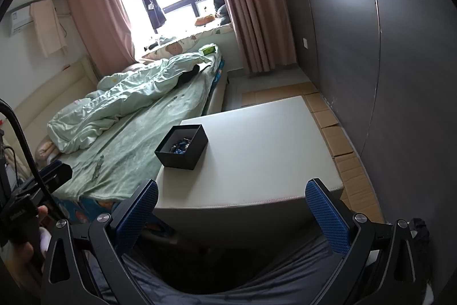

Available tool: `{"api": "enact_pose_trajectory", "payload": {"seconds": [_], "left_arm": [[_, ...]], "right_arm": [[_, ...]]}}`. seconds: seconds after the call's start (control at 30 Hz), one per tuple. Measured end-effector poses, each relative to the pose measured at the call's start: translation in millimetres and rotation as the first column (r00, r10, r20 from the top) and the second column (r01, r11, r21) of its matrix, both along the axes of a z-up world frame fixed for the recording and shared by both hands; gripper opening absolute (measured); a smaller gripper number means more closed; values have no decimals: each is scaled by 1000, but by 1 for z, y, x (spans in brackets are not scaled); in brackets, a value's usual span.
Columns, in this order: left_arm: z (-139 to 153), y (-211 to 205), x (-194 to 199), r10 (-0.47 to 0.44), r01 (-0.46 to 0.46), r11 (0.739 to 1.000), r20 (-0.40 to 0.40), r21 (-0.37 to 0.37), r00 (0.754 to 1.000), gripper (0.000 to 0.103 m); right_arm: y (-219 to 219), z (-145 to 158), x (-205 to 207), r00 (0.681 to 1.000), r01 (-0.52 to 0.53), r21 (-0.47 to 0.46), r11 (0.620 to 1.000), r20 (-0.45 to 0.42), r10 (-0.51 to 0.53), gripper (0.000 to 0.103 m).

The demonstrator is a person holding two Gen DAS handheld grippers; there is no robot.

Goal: Organize jewelry

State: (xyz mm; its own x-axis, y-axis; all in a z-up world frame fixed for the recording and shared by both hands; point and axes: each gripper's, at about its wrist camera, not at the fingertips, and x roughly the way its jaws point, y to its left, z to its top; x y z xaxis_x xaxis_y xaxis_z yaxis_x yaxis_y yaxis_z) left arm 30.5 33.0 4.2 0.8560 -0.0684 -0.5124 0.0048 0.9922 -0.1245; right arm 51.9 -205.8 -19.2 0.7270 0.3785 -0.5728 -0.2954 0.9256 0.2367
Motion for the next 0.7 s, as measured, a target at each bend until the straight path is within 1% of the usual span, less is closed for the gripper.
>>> {"api": "enact_pose_trajectory", "payload": {"seconds": [0.17, 0.53, 0.7], "left_arm": [[-3, 1, 1, 2, -3, 1000, -9, -2, 1000, 103], [-2, 1, -1, 14, -14, 1000, 3, 10, 1000, 103], [-2, 4, -1, 19, -19, 1000, 2, 4, 1000, 103]], "right_arm": [[-1, 0, 1, 1000, 0, 3, 1000, -3, 0, 103], [-3, -1, 2, 1000, -5, 15, 1000, -8, 5, 103], [-3, -1, 2, 1000, -7, 19, 1000, -8, 7, 103]]}}
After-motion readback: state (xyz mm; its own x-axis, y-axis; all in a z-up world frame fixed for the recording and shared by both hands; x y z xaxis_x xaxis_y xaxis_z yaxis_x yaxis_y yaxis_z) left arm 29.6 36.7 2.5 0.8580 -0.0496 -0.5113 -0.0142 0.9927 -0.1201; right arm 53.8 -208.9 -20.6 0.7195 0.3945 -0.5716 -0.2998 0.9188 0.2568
